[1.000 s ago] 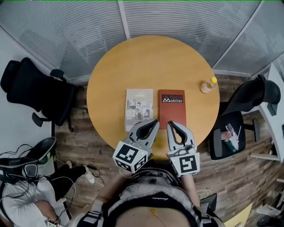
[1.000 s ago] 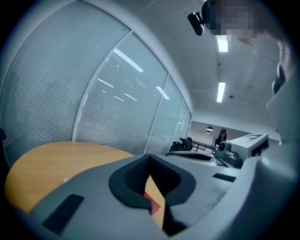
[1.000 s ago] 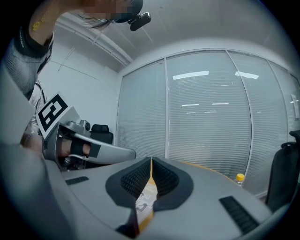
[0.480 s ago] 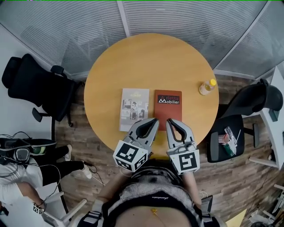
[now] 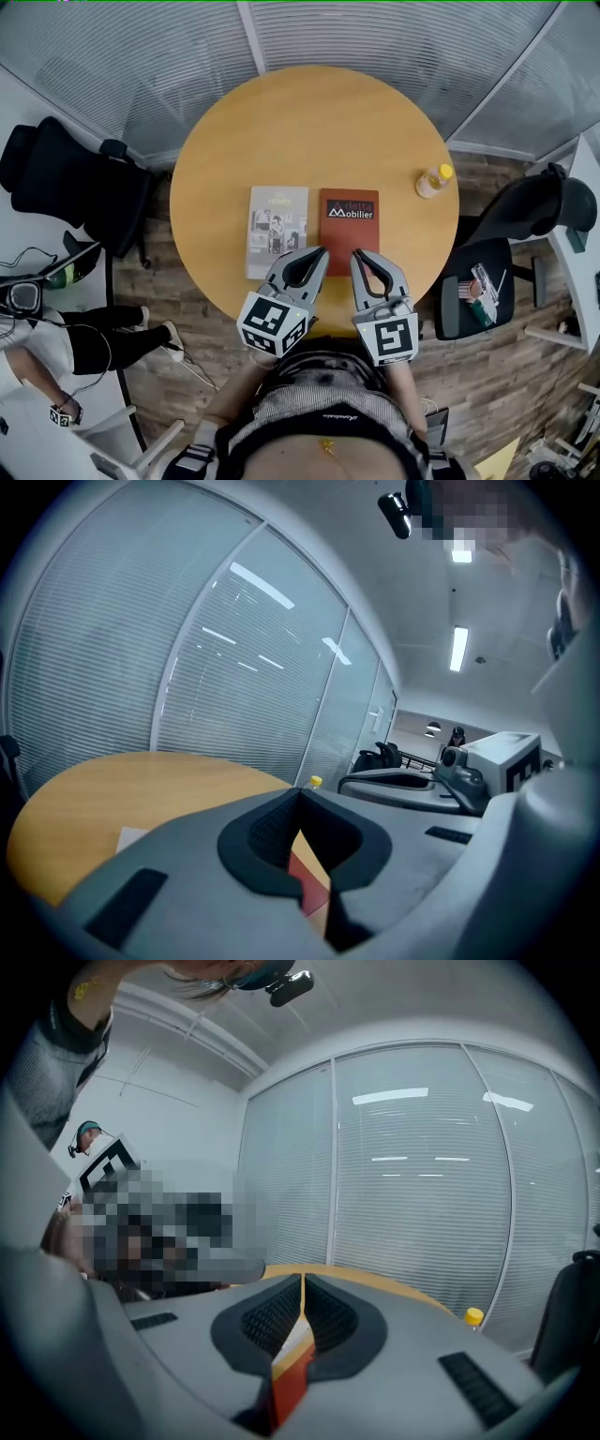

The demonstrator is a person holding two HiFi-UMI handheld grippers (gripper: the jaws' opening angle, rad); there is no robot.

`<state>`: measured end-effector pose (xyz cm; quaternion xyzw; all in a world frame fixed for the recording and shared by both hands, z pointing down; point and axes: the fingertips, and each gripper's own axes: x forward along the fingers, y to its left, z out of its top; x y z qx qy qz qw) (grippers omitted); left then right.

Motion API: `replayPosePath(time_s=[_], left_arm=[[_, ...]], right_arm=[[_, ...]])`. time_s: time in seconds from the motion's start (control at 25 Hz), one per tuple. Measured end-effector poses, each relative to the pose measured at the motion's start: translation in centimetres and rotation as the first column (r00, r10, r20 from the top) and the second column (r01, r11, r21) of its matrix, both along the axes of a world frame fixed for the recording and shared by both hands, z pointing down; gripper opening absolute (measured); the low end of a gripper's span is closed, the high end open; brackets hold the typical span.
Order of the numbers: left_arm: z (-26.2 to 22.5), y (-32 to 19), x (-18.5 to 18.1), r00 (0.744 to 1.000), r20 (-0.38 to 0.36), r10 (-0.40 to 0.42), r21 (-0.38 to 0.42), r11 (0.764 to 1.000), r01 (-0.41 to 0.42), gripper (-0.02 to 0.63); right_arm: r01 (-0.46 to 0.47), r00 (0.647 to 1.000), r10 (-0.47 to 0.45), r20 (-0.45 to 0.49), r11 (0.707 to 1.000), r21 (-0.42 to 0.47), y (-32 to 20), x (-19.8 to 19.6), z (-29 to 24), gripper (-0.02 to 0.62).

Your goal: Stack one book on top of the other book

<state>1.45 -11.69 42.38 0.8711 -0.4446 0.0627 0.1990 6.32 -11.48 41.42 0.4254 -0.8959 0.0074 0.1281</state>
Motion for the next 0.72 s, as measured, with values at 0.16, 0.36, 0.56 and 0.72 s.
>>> replayPosePath(time_s=[0.16, 0.36, 0.56, 0.72], left_arm=[[1.3, -0.5, 0.0, 1.000, 0.004, -0.004, -0.031, 1.000, 0.004, 0.017], [3.3, -1.0, 0.0, 1.000, 0.023, -0.001, -0.064, 0.998, 0.003, 0.017], [5.4, -1.5, 0.1, 0.999, 0.036, 0.001, -0.105, 0.994, 0.003, 0.017], [7.1, -1.6, 0.2, 0.998, 0.060, 0.010, -0.140, 0.990, -0.002, 0.017]], right_arm=[[-0.044, 0.999, 0.045, 0.010, 0.996, -0.072, -0.4, 0.7, 1.3, 0.026], [-0.064, 0.998, 0.063, -0.010, 0.992, -0.112, -0.9, 1.6, 3.5, 0.026], [-0.090, 0.996, 0.088, -0.018, 0.982, -0.167, -1.3, 2.5, 5.8, 0.026], [-0.110, 0.994, 0.108, -0.022, 0.974, -0.196, -1.5, 3.2, 7.3, 0.026]])
